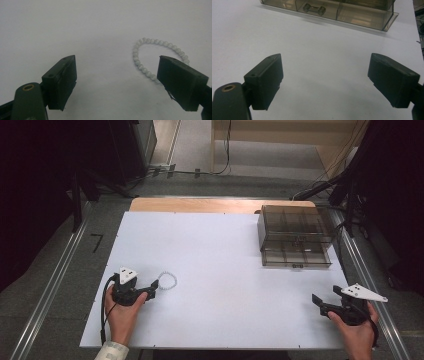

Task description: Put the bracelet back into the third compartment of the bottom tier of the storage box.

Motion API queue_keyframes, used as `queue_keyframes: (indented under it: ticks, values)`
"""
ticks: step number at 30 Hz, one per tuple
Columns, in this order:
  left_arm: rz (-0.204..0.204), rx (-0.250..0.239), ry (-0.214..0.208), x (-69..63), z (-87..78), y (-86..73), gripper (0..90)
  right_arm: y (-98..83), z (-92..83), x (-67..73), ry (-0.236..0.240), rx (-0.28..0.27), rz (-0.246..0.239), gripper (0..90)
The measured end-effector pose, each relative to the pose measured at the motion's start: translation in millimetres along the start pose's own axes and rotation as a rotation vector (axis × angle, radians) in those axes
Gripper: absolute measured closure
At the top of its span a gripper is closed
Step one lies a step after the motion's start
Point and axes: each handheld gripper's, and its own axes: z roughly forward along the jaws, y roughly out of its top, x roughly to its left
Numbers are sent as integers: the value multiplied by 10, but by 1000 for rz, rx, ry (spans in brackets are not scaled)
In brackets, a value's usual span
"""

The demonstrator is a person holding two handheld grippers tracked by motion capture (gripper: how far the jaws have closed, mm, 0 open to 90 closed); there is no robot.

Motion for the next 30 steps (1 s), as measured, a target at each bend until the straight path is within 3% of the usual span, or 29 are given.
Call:
queue_keyframes:
  ticks: [15, 24, 30]
  values:
    - [0, 1, 5, 1, 36, 33, 178, 1, 2, 7, 2, 0, -7, 113]
    - [18, 3, 2, -54, 81, 89, 251, -2, 0, 6, 6, 1, -8, 113]
    - [1, 12, 15, -43, 101, 93, 299, -1, 0, 8, 6, 1, -9, 113]
